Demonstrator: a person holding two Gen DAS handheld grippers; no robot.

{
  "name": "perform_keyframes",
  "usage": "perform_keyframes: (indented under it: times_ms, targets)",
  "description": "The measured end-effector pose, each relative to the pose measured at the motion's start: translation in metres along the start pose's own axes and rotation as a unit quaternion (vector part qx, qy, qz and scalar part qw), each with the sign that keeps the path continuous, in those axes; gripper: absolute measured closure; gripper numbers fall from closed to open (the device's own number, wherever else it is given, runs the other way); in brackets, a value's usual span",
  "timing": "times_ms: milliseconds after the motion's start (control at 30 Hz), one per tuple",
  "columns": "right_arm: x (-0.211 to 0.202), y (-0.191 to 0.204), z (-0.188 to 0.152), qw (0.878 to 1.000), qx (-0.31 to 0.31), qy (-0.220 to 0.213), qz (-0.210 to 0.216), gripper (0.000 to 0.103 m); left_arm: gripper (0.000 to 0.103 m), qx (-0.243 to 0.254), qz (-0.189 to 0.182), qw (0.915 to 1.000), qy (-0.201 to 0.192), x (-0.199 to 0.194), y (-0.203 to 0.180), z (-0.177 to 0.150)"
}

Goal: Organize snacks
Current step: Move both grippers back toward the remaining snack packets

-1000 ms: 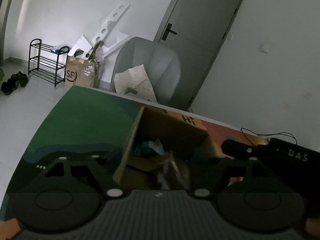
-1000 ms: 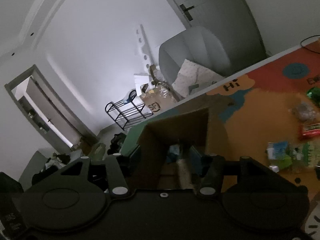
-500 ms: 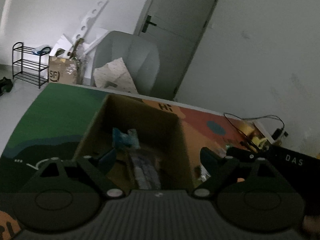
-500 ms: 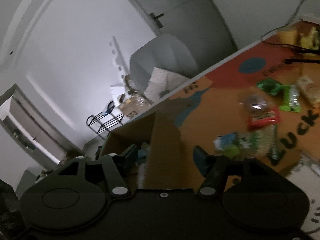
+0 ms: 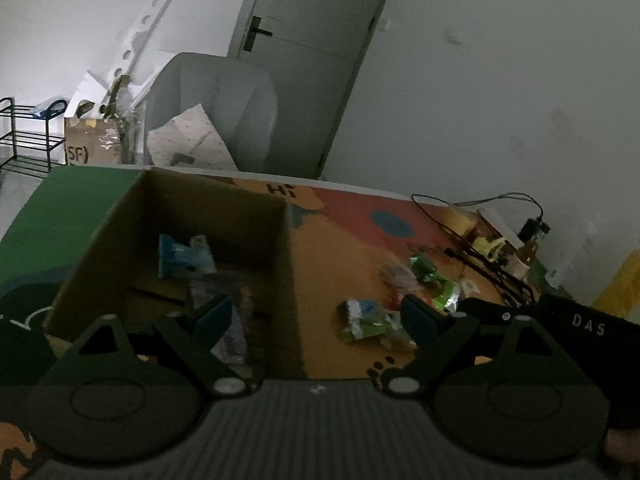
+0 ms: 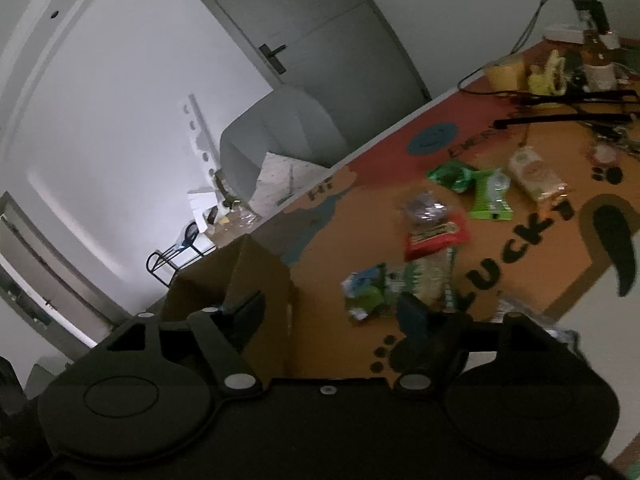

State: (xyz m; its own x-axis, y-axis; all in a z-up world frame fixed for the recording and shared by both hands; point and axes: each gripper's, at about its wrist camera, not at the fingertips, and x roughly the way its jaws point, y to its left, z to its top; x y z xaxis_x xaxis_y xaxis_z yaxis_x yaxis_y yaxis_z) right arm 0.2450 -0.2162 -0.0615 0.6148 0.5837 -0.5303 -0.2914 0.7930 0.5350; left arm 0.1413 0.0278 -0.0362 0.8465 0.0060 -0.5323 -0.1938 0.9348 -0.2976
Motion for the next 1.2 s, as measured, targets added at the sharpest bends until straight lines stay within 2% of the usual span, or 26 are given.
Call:
perform_keyframes:
  times_ms: [133, 300, 867, 1033, 1200]
  targets:
    - [-0.009, -0.015, 0.003, 1.0, 0.001, -0.01, -0.012, 0.021, 0.013, 0.009, -0.004, 1.0, 0.002, 0.003, -0.014, -0.002]
    - [-0.019, -0.035, 0.01, 0.999, 0.009, -0.023, -0.027, 0.019, 0.012, 0.017, -0.011, 0.9998, 0.005, 0.01, -0.032, -0.004]
    - [-0.022, -0.091, 0.027, 0.997, 0.03, -0.039, -0.055, 0.017, 0.014, 0.05, -0.022, 0.9984, 0.009, 0.044, -0.082, -0.01]
    - [-0.013, -0.106, 0.035, 0.997, 0.027, -0.036, -0.062, 0.021, 0.019, 0.049, -0.013, 0.9985, 0.018, 0.063, -0.088, -0.012]
    - [-0.002, -0.116, 0.041, 0.996, 0.015, -0.034, -0.077, 0.025, 0.032, 0.047, 0.001, 0.9984, 0.031, 0.081, -0.091, -0.015]
